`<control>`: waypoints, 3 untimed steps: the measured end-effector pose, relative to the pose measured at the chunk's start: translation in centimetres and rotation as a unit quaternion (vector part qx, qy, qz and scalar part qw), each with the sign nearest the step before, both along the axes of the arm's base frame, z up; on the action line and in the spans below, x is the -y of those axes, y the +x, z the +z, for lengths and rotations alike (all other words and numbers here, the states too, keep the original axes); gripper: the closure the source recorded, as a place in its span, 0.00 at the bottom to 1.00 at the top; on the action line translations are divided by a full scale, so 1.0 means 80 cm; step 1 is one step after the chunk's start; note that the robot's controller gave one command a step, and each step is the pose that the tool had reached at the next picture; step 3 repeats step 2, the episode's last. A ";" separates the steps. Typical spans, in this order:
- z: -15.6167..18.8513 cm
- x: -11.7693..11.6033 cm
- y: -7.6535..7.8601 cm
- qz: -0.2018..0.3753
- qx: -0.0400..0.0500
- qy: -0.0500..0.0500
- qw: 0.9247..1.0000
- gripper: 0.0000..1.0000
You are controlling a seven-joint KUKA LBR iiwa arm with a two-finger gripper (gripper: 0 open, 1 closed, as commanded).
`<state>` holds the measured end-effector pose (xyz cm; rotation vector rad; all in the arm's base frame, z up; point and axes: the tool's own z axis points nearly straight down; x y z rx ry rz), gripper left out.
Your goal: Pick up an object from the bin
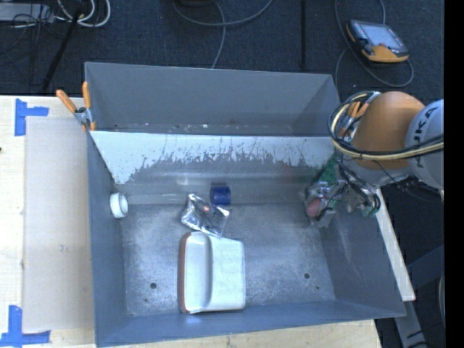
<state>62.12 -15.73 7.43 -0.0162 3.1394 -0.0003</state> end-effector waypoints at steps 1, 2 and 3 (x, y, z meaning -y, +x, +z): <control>0.132 -0.005 0.002 -0.003 0.004 -0.001 1.000 1.00; 0.242 -0.044 -0.025 -0.015 0.004 0.000 1.000 1.00; 0.242 -0.044 -0.025 -0.015 0.004 0.000 1.000 1.00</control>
Offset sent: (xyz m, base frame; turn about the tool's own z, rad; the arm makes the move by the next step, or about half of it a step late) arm -0.0008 0.0049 0.1001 0.0056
